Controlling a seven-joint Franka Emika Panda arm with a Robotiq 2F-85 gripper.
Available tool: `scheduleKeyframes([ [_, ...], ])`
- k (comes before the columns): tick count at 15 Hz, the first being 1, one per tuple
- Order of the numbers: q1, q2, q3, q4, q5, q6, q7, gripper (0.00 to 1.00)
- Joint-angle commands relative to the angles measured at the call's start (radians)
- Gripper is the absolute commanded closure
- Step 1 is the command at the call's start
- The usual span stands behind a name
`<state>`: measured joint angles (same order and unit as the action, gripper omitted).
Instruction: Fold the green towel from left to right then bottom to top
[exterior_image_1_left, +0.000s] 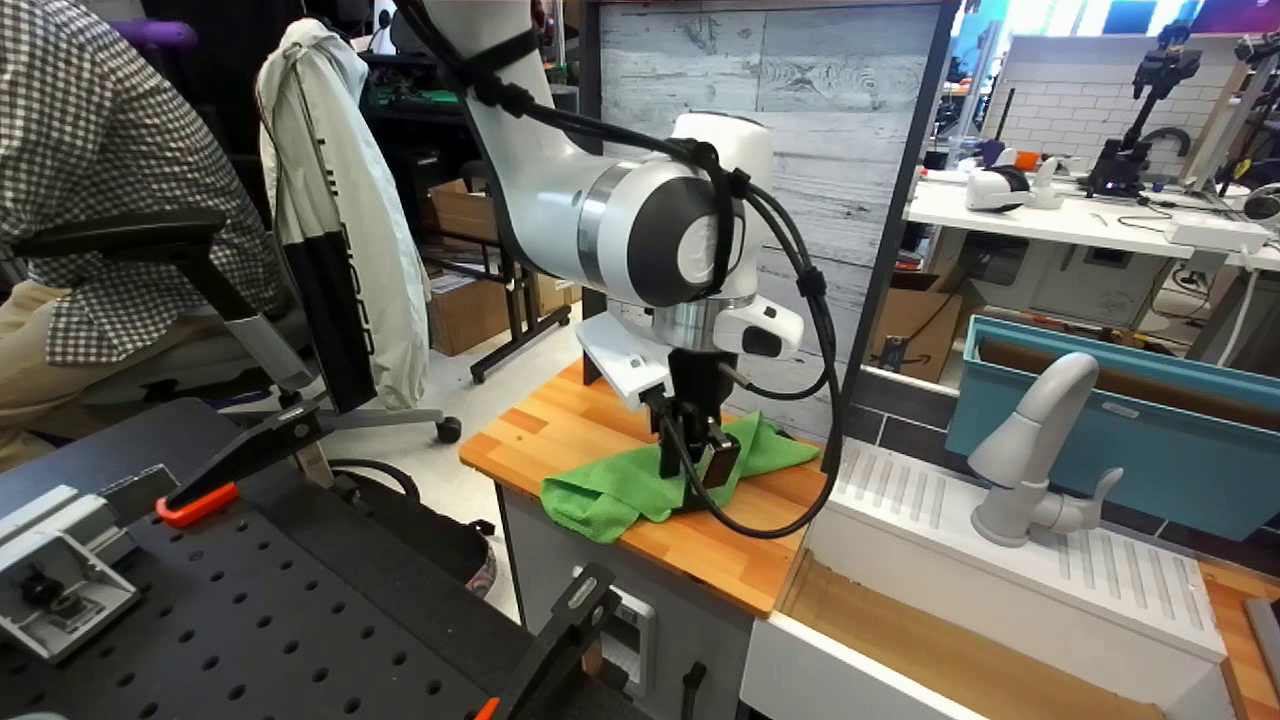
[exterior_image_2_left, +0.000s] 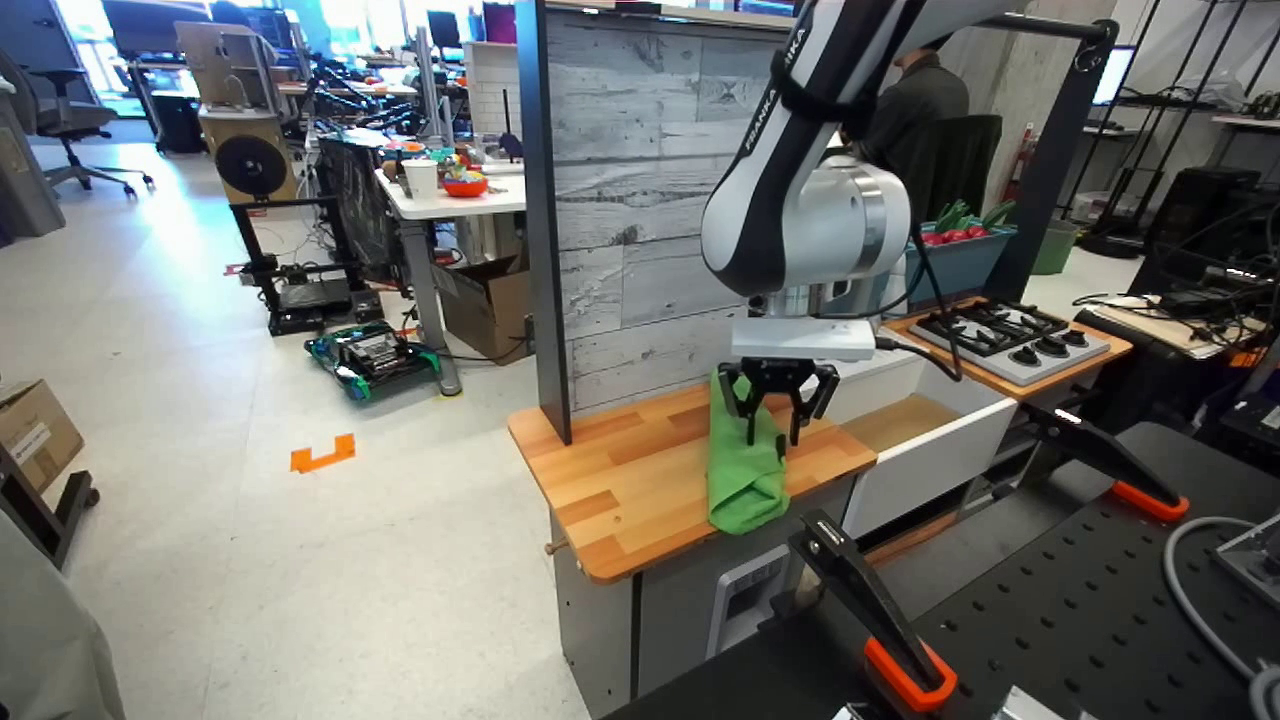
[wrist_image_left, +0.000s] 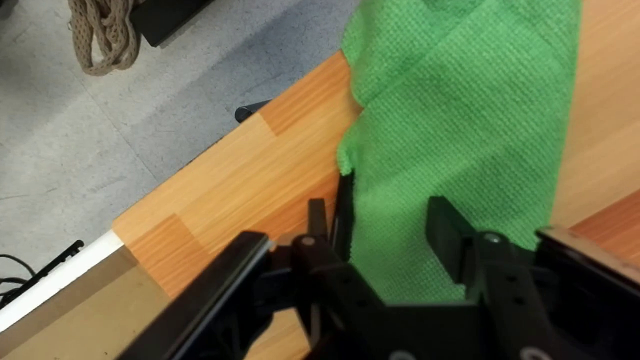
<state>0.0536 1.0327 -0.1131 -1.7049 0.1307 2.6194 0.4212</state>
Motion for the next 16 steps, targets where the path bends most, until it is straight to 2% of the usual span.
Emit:
scheduleKeyframes([
  [1, -0.003, 0.017, 0.006, 0.041, 0.005, -0.035, -0.026, 0.14],
  [2, -0.007, 0.012, 0.009, 0.040, 0.005, -0.042, -0.031, 0.06],
  [4, -0.007, 0.001, 0.009, 0.031, 0.002, -0.051, -0.042, 0.00],
  [11, 0.001, -0.082, 0.002, -0.027, -0.019, -0.084, -0.091, 0.00],
  [16, 0.057, -0.137, -0.019, -0.057, -0.129, -0.135, -0.142, 0.00],
])
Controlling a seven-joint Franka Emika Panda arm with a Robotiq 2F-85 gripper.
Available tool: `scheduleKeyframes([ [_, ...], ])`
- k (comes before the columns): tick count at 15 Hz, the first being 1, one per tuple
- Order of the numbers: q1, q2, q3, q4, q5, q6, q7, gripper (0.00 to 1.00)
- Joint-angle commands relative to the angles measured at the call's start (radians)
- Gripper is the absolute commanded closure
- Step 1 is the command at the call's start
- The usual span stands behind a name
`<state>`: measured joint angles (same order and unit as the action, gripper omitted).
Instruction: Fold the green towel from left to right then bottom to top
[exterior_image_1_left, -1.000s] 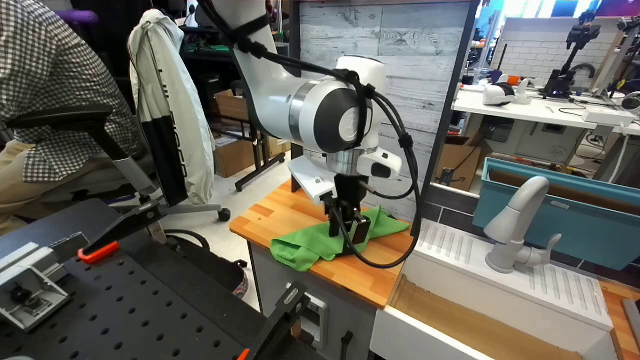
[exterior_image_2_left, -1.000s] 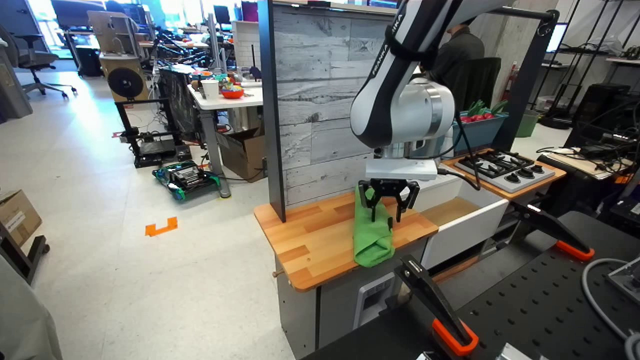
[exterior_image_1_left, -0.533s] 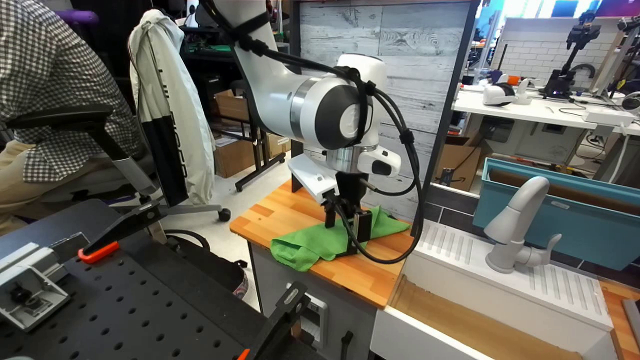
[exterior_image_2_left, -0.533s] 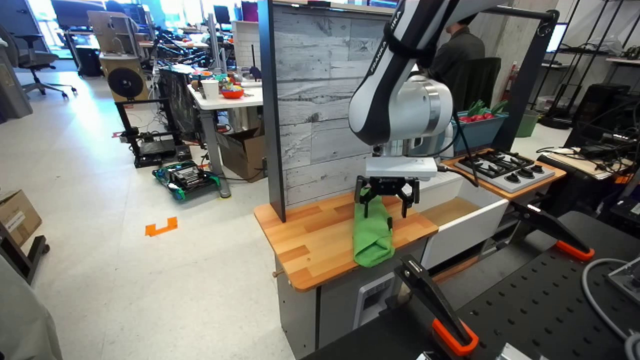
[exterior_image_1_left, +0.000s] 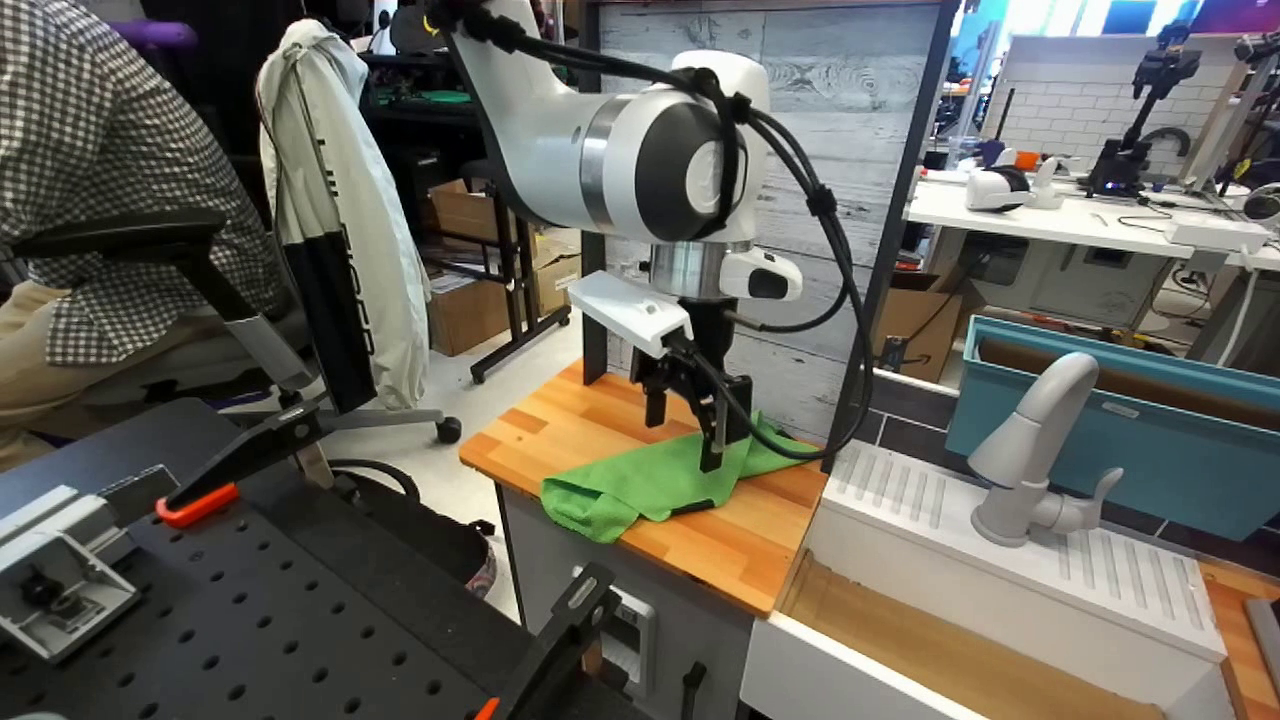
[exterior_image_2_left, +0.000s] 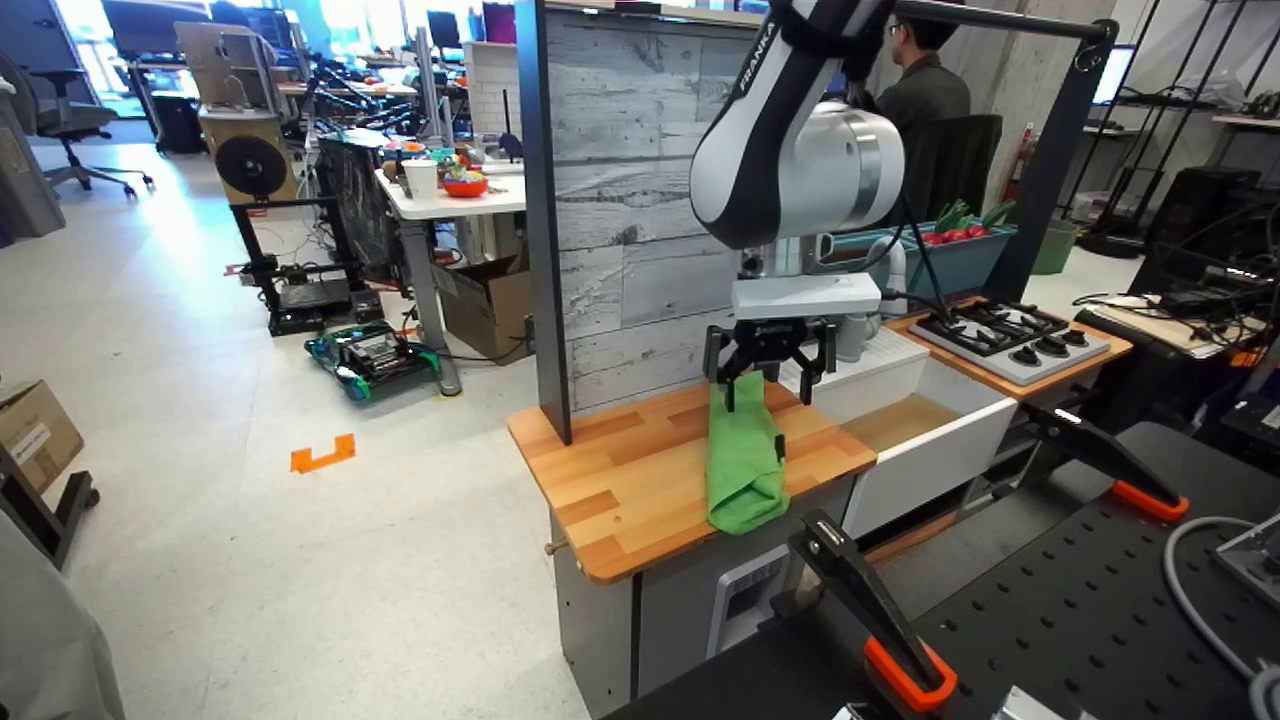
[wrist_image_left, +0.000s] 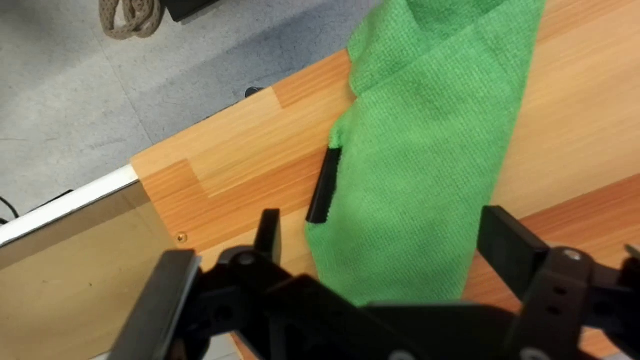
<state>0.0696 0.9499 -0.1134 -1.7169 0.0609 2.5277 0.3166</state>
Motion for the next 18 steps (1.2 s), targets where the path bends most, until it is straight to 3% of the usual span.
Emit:
scheduleKeyframes([
  [1, 0.051, -0.056, -0.017, -0.039, -0.086, -0.058, -0.052, 0.00],
  [13, 0.185, -0.012, 0.011, -0.029, -0.290, -0.003, -0.152, 0.00],
  [18, 0.204, 0.011, 0.030, -0.050, -0.326, 0.025, -0.195, 0.00],
])
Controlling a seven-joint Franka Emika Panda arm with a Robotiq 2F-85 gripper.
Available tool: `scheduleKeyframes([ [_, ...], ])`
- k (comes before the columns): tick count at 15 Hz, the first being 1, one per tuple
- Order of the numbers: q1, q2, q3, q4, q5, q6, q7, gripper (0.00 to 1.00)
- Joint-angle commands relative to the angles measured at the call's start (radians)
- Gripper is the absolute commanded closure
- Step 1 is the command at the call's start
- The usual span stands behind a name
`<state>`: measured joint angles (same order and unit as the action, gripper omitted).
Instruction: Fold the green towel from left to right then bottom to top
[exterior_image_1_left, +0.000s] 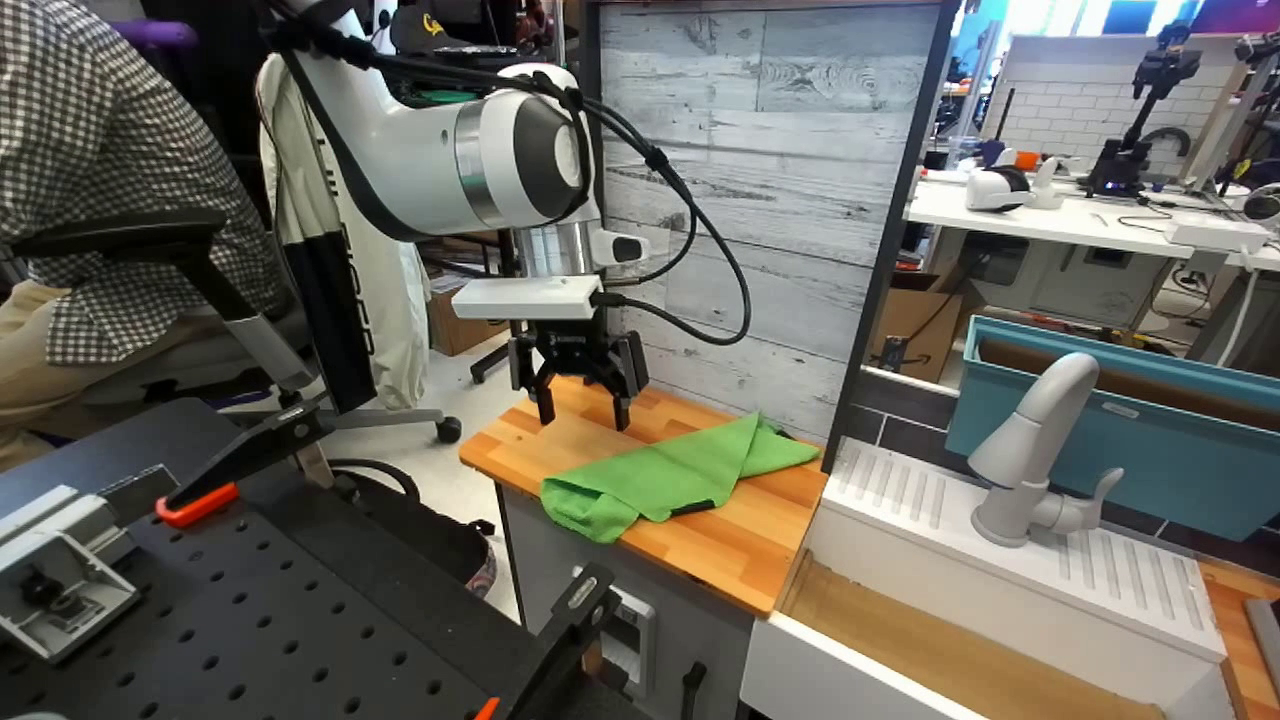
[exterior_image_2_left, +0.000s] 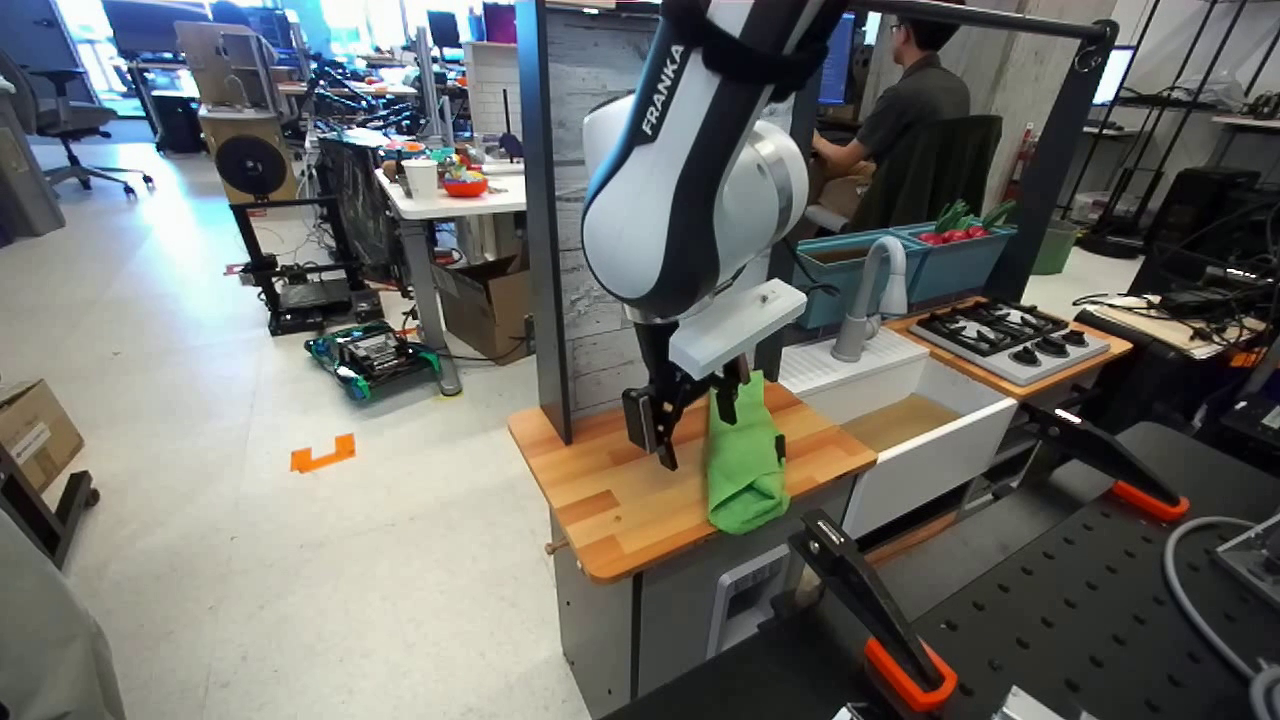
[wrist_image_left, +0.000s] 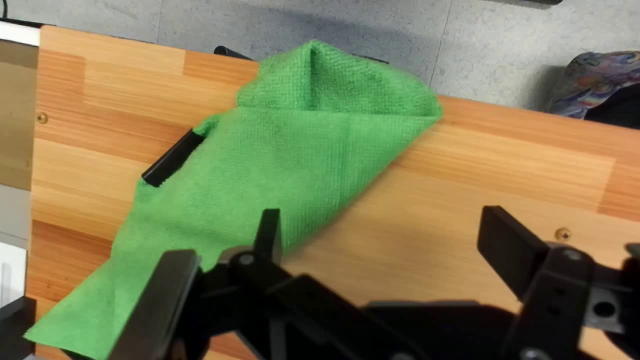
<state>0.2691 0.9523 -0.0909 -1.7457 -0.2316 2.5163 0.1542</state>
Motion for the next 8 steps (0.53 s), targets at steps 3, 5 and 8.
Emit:
scheduleKeyframes([
  [3, 0.007, 0.014, 0.010, -0.050, -0.048, 0.073, -0.051, 0.00],
  [5, 0.009, 0.025, 0.007, -0.056, -0.052, 0.083, -0.063, 0.00],
  [8, 0.013, 0.040, 0.003, -0.059, -0.056, 0.076, -0.079, 0.00],
])
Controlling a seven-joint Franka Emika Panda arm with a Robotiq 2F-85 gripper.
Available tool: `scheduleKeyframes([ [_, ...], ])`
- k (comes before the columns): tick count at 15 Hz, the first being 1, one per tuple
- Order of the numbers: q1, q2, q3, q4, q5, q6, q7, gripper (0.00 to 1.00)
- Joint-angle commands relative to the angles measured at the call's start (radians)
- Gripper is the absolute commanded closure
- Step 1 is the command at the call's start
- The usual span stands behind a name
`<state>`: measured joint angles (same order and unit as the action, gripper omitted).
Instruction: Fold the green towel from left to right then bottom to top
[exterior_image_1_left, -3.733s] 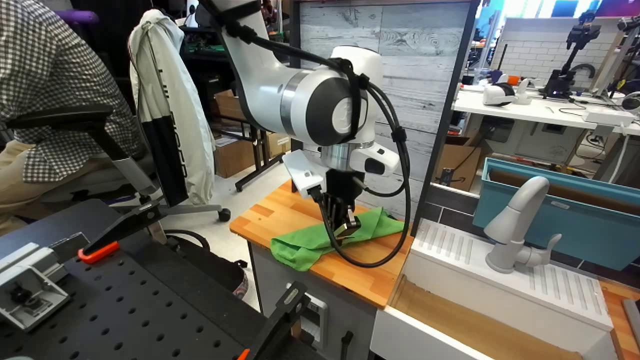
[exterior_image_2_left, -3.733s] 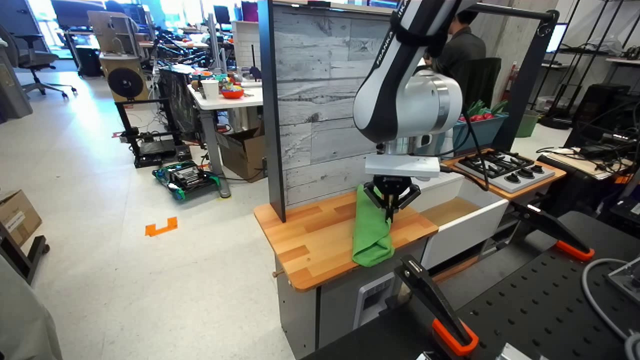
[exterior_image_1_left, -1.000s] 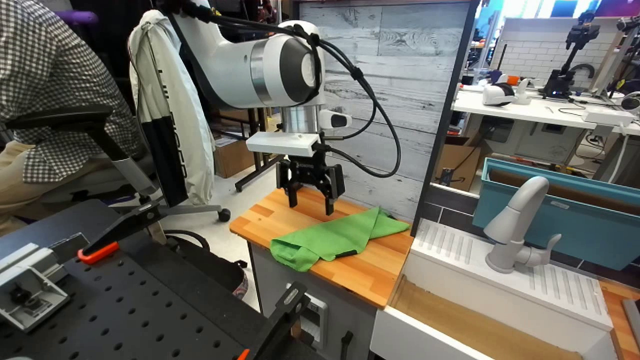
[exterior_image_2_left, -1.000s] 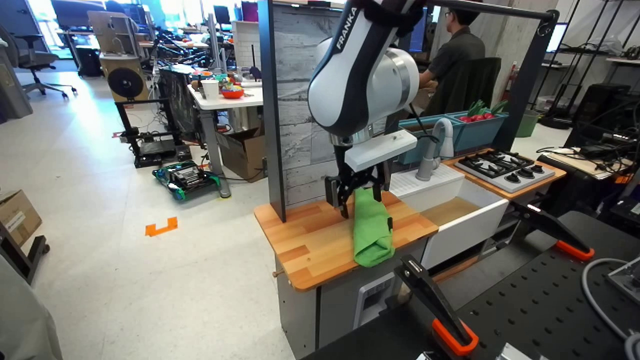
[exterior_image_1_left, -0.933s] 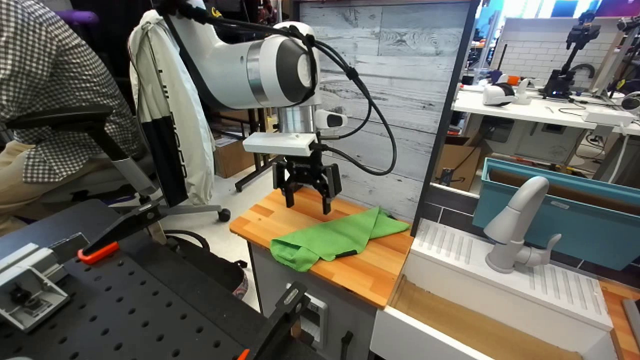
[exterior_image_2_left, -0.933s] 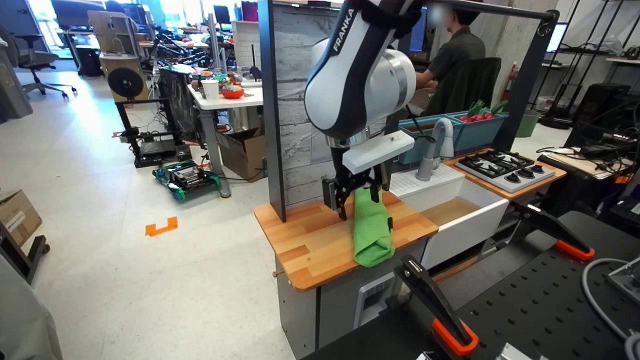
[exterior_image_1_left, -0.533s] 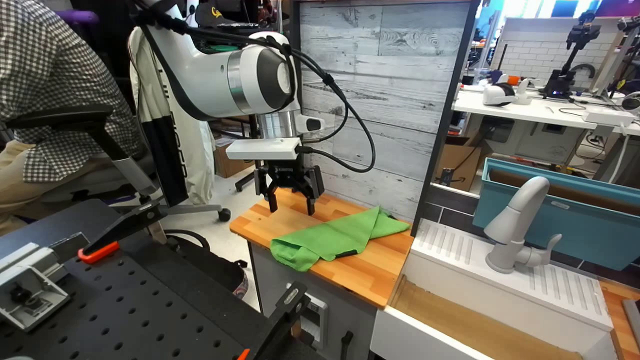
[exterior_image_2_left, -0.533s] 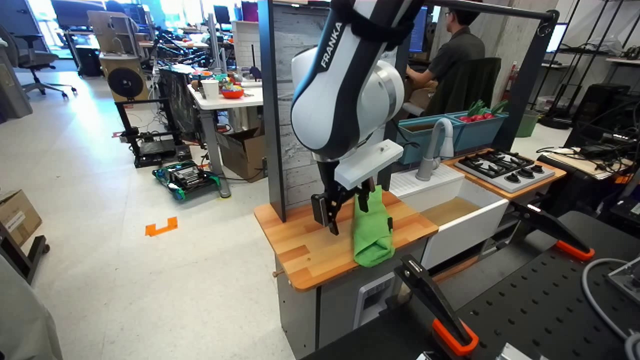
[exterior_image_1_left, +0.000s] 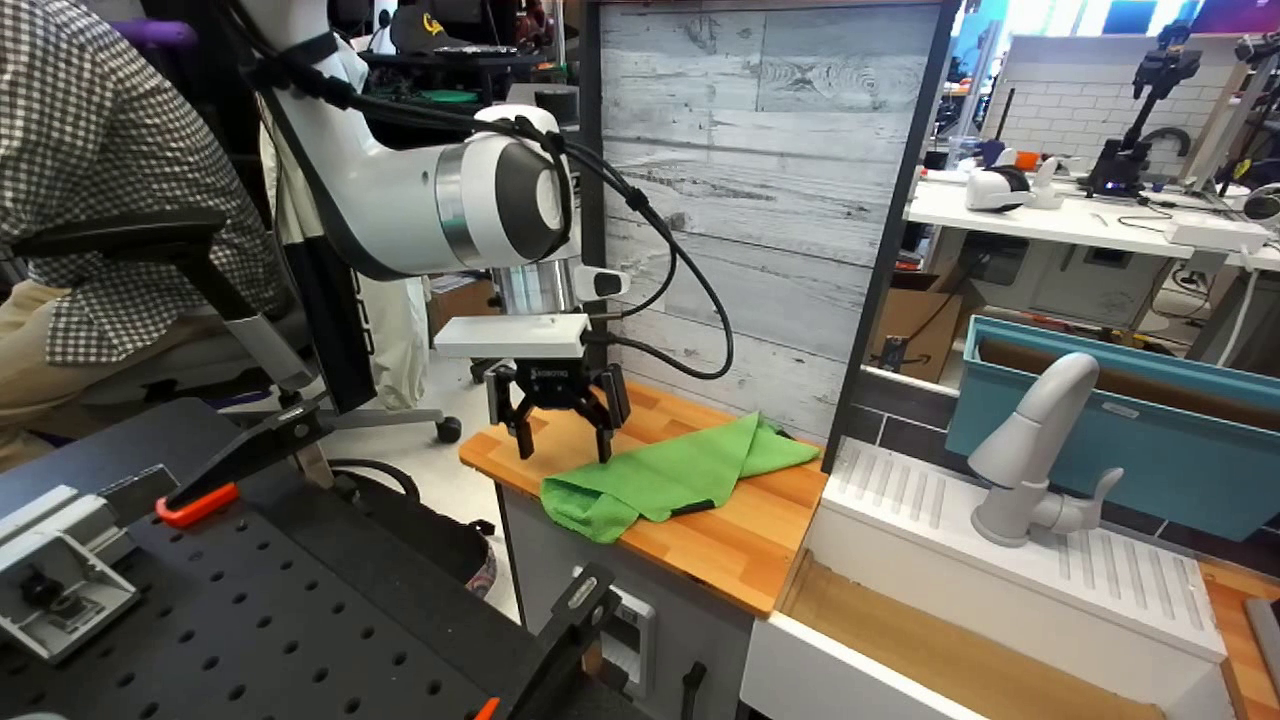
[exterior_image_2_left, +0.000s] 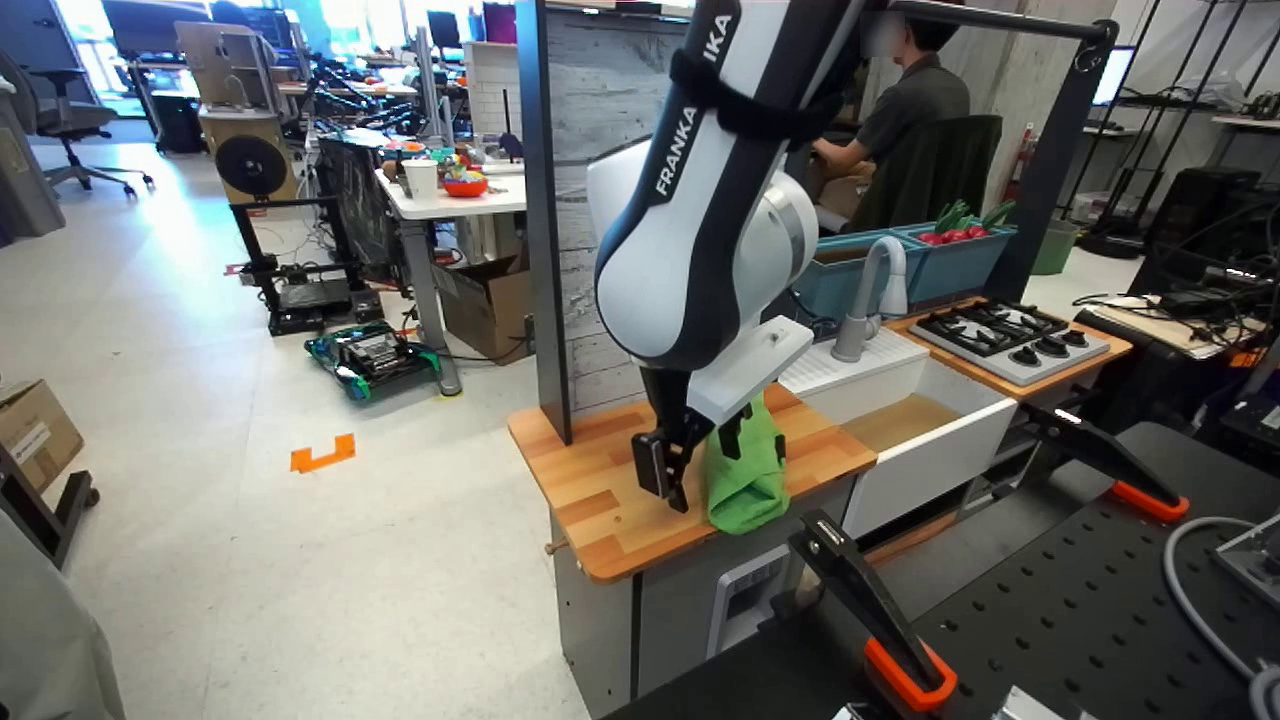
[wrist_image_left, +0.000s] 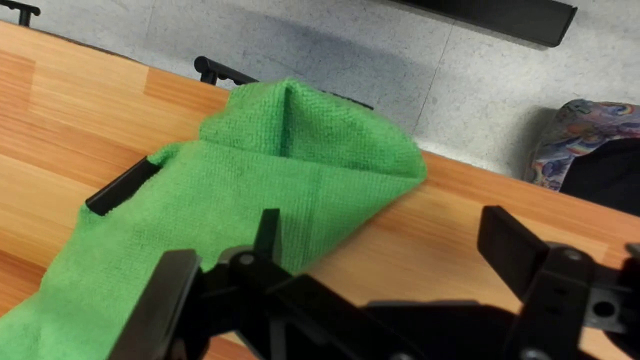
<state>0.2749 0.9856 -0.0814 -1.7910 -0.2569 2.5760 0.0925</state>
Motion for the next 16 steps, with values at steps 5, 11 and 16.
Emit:
scheduleKeyframes([
  [5, 0.009, 0.044, -0.007, 0.014, -0.040, -0.023, -0.037, 0.00],
  [11, 0.004, 0.055, 0.001, 0.027, -0.037, -0.033, -0.060, 0.50],
  [16, -0.005, 0.053, 0.005, 0.038, -0.032, -0.045, -0.075, 0.88],
])
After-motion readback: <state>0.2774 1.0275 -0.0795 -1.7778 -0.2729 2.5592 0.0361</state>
